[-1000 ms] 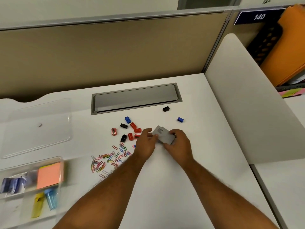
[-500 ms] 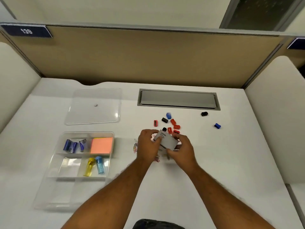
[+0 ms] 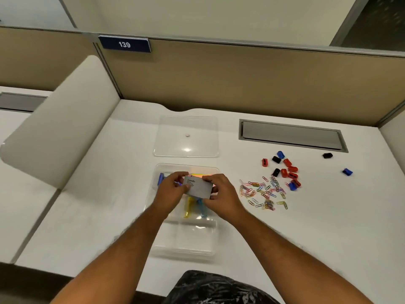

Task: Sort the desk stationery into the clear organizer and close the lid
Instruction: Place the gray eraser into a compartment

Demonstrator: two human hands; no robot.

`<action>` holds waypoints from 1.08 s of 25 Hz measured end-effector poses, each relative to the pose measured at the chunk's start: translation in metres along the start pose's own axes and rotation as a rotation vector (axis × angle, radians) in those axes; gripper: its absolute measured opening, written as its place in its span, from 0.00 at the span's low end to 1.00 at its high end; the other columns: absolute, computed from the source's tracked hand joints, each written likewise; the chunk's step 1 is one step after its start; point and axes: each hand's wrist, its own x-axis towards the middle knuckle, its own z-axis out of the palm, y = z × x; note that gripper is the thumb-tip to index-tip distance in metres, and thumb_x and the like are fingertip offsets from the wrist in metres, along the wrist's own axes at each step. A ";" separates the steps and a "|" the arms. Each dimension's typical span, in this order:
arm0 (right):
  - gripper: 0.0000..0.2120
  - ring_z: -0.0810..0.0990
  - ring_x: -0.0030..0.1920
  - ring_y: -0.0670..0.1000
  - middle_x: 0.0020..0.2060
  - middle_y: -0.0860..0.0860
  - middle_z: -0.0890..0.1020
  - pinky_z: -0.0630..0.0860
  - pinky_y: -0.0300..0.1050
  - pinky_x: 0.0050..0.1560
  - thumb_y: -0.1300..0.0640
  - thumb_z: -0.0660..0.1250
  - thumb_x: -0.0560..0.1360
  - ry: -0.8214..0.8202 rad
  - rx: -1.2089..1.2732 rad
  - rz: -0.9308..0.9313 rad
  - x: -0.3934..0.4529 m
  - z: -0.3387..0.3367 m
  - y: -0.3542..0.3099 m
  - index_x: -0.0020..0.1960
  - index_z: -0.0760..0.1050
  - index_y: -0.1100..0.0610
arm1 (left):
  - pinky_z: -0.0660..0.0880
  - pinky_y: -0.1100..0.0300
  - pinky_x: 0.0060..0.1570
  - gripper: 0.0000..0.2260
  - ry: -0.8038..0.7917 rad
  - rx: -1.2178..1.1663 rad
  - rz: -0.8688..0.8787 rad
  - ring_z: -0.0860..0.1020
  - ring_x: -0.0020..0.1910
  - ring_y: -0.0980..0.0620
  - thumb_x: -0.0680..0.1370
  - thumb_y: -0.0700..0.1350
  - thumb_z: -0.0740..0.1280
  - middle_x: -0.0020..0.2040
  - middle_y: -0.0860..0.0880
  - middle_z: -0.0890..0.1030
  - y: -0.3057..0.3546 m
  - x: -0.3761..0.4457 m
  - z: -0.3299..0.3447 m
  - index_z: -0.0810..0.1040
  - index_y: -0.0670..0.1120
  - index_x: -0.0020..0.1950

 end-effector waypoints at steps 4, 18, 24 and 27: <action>0.32 0.79 0.55 0.45 0.59 0.47 0.75 0.81 0.35 0.46 0.65 0.76 0.64 -0.043 -0.091 -0.031 0.002 0.050 -0.016 0.67 0.78 0.52 | 0.77 0.58 0.49 0.21 -0.088 0.156 0.044 0.76 0.41 0.54 0.70 0.42 0.79 0.48 0.54 0.80 -0.029 -0.003 -0.063 0.81 0.55 0.60; 0.29 0.75 0.59 0.50 0.62 0.45 0.80 0.81 0.50 0.55 0.52 0.79 0.68 -0.112 -0.558 -0.044 0.002 0.109 -0.026 0.67 0.75 0.47 | 0.69 0.48 0.64 0.31 -0.131 0.991 0.247 0.68 0.69 0.50 0.68 0.60 0.78 0.72 0.54 0.68 -0.057 -0.006 -0.102 0.75 0.56 0.69; 0.30 0.74 0.62 0.51 0.64 0.45 0.77 0.80 0.53 0.57 0.45 0.80 0.68 -0.127 -0.673 -0.086 0.008 0.114 -0.023 0.67 0.75 0.46 | 0.70 0.49 0.65 0.29 -0.113 0.944 0.211 0.68 0.69 0.50 0.71 0.58 0.76 0.72 0.54 0.69 -0.057 -0.002 -0.095 0.74 0.55 0.70; 0.30 0.72 0.64 0.51 0.67 0.45 0.76 0.78 0.51 0.60 0.48 0.80 0.68 -0.087 -0.600 -0.075 0.007 0.106 -0.020 0.68 0.76 0.46 | 0.69 0.50 0.65 0.28 -0.091 0.921 0.216 0.68 0.70 0.50 0.72 0.58 0.76 0.73 0.53 0.69 -0.051 -0.001 -0.085 0.75 0.54 0.70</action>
